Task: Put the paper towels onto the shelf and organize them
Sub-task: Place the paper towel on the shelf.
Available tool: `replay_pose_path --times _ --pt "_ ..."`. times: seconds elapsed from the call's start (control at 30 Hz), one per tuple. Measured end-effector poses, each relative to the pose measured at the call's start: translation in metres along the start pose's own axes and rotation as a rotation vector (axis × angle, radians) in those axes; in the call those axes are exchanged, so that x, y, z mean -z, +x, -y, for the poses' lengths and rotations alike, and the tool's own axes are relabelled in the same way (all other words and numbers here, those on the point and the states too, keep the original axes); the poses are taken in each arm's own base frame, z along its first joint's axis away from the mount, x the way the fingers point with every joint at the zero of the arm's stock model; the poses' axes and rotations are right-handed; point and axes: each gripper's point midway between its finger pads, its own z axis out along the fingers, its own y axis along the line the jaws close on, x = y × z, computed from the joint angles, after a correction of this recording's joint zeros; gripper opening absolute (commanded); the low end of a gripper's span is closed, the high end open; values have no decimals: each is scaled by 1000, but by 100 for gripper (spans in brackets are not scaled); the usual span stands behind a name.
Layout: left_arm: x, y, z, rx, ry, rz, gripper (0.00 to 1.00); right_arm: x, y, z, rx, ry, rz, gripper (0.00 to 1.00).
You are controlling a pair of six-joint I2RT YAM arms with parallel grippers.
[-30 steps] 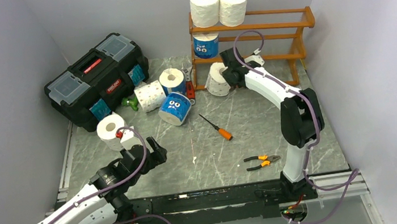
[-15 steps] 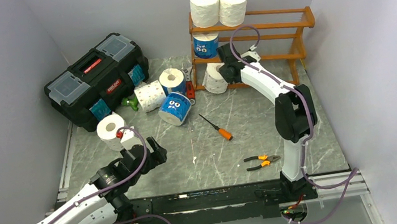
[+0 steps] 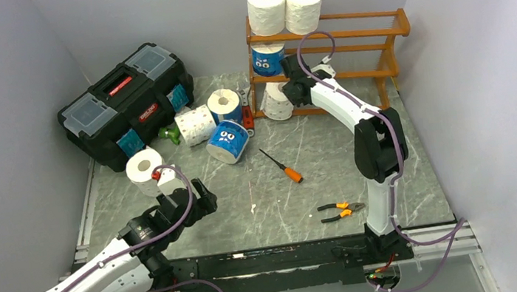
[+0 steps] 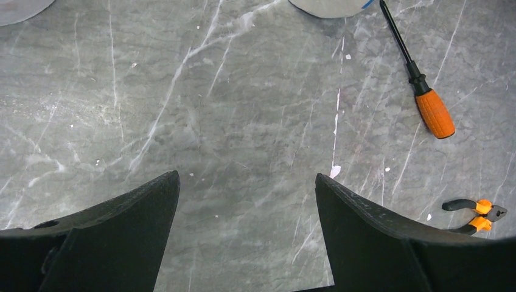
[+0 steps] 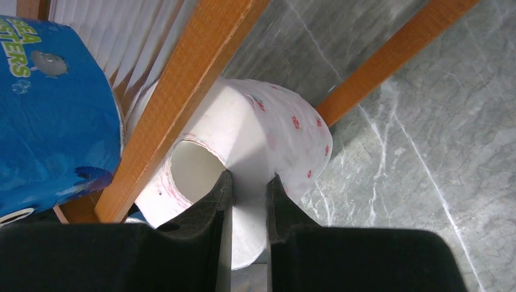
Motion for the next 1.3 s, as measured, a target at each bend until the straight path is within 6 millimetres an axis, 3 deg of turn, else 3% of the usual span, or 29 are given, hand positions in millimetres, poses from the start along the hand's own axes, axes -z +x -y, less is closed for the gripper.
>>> replay_pose_path --times 0.3,0.57,0.7,0.97,1.3 --pt "0 -1 -1 0 -4 6 88 -2 4 -5 6 -10 -18 19" --pt "0 -1 -1 0 -5 6 88 -1 6 -13 9 -46 -36 43" --pt "0 -1 -1 1 -4 5 87 -2 8 -25 -7 -94 -45 46" --pt "0 -1 -1 0 -6 4 87 -3 11 -28 -6 -118 -55 52" --pt "0 -1 -1 1 -5 5 87 -6 17 -21 11 -126 -70 55"
